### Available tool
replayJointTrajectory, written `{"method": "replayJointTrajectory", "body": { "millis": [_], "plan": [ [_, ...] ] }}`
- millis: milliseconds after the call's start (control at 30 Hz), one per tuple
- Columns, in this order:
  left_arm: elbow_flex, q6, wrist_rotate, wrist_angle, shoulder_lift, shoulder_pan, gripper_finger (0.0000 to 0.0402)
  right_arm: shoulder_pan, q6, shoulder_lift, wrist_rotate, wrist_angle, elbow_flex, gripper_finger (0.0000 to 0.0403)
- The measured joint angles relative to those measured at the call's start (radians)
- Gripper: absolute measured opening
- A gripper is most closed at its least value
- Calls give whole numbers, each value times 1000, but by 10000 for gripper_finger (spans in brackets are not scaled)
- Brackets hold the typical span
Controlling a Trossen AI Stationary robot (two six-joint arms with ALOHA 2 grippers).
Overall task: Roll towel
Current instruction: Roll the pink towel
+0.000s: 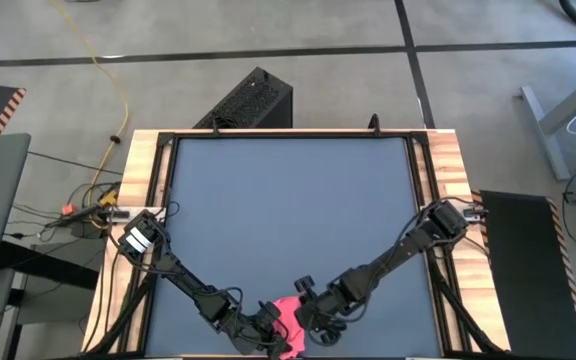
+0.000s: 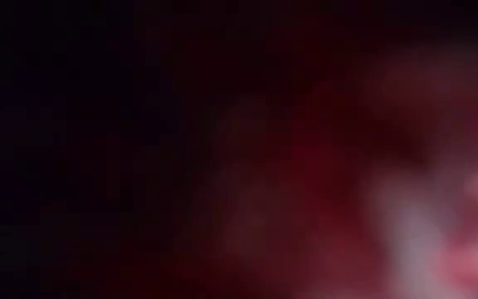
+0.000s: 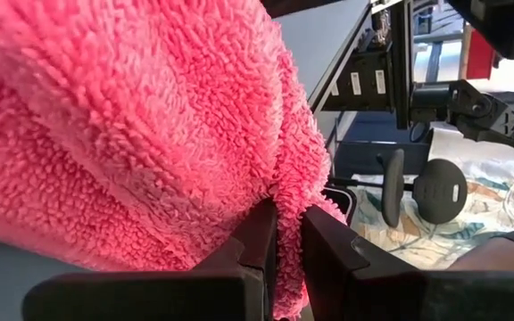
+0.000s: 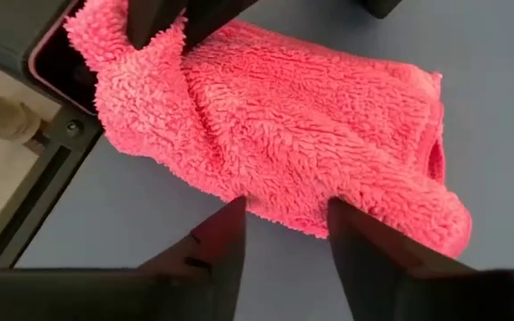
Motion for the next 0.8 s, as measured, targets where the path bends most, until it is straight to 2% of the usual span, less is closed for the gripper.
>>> {"method": "replayJointTrajectory", "body": {
  "millis": [133,233,400,633,800],
  "plan": [
    [0,0,8,-2,0,0,32,7,-29,0,8,-3,0,223],
    [0,-4,-9,-6,0,0,32,13,-64,0,44,-3,0,232],
    [0,-8,-29,-3,0,0,32,15,-64,-3,69,-62,0,225],
    [0,-9,-26,-2,0,0,32,10,-38,-10,173,-192,32,208],
    [0,-10,-25,-4,0,0,32,6,-102,-11,175,-172,95,204]
  ]
}}
